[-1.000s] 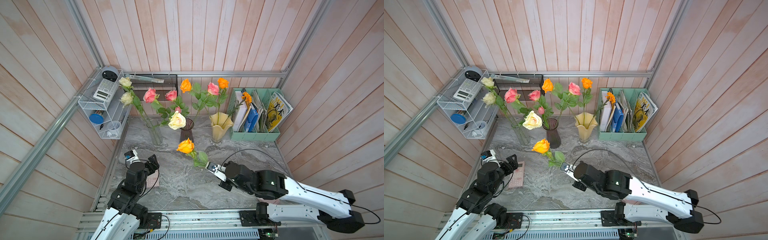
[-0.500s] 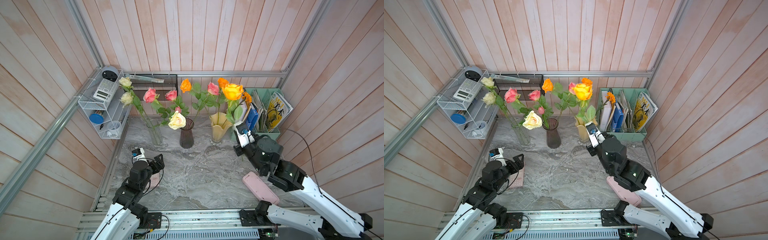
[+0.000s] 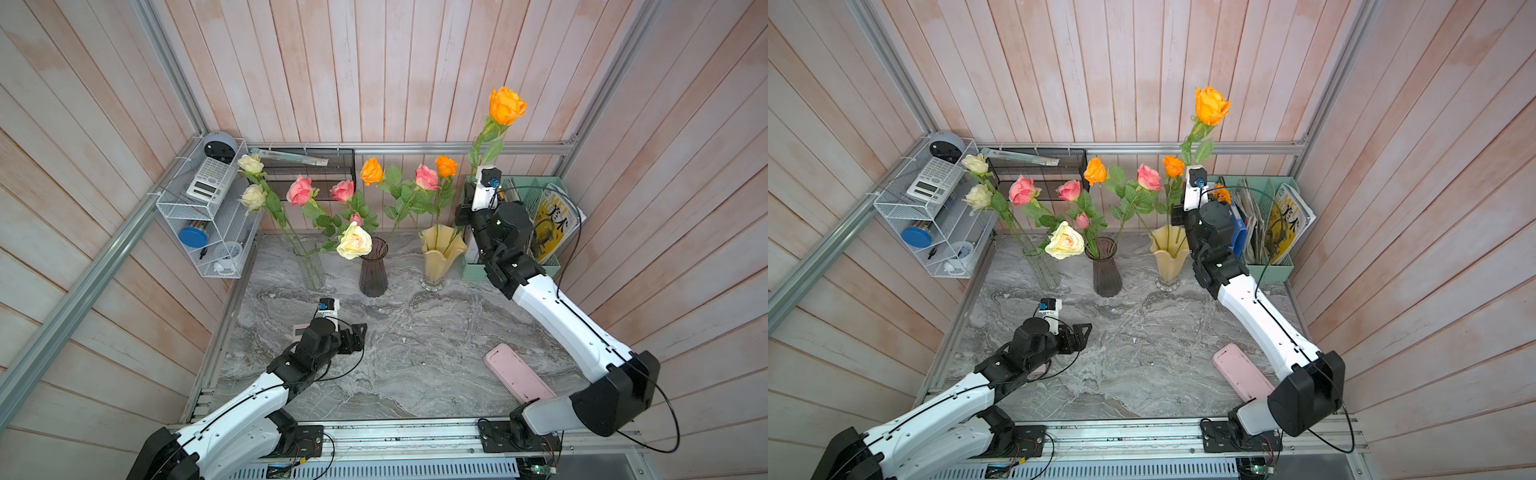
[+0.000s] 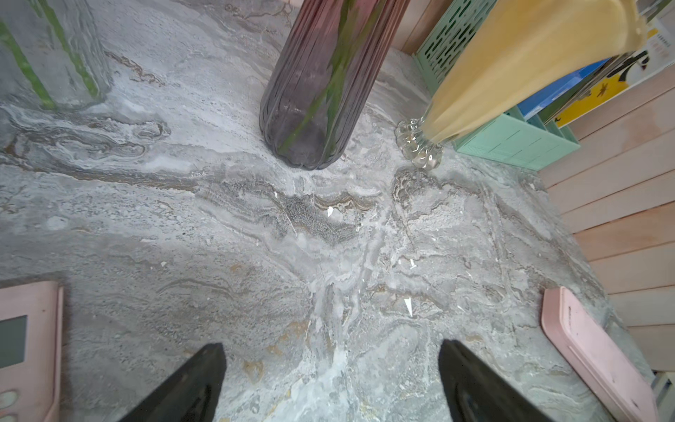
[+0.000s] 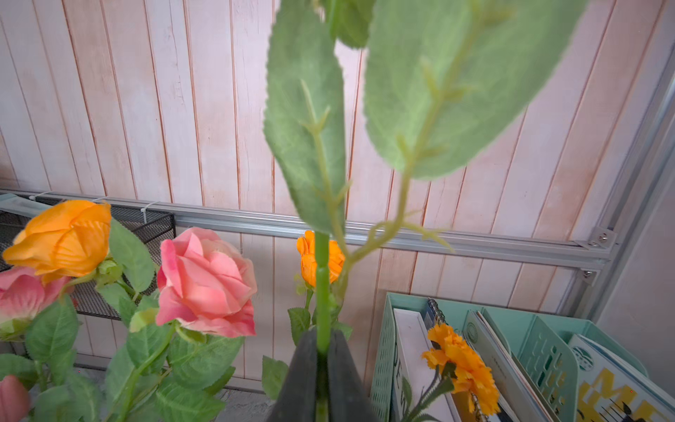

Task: Arrange the flowers in different vases according to their colors
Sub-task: Insert the flower into the vase.

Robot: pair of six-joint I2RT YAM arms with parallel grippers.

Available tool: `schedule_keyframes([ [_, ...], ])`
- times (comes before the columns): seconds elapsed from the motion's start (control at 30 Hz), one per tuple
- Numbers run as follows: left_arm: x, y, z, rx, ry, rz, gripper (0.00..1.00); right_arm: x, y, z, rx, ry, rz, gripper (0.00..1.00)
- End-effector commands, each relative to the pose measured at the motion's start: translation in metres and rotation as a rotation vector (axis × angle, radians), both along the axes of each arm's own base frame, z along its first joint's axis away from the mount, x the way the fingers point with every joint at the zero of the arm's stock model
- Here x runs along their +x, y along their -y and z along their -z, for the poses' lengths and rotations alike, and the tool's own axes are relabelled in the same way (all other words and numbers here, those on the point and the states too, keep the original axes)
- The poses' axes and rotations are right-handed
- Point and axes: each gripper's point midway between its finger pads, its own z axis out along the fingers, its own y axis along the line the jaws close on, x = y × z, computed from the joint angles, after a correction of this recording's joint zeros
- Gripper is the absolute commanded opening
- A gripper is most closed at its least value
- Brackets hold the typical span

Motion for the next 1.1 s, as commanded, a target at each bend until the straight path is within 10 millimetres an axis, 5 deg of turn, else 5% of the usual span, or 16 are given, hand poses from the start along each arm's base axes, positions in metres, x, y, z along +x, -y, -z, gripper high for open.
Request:
schedule_keyframes([
  [0.0,0.009,0.008,-0.008,-0.041,0.064,-0.002,0.97,0.012,0.003,-0.023,0.065,0.104,-0.006,0.0],
  [0.17,0.011,0.007,0.003,-0.012,0.051,-0.007,0.97,0.03,0.0,0.01,0.042,0.075,0.0,0.0],
  [0.4,0.014,0.008,0.011,-0.006,0.047,-0.011,0.97,0.025,-0.005,0.065,0.039,0.016,-0.018,0.01],
  [0.6,0.019,0.013,0.009,-0.04,0.06,-0.019,0.97,0.013,-0.005,0.098,0.021,-0.052,-0.037,0.44],
  [0.83,0.025,0.007,-0.024,-0.023,0.136,-0.045,0.98,-0.018,0.006,0.095,0.028,-0.077,-0.049,0.58],
  [0.97,0.027,-0.023,-0.059,0.028,0.231,-0.157,1.0,-0.049,0.027,0.104,0.024,-0.19,-0.013,0.6],
  [1.07,0.03,-0.057,-0.078,0.071,0.277,-0.277,1.0,-0.08,0.06,0.133,0.032,-0.332,0.092,0.63],
])
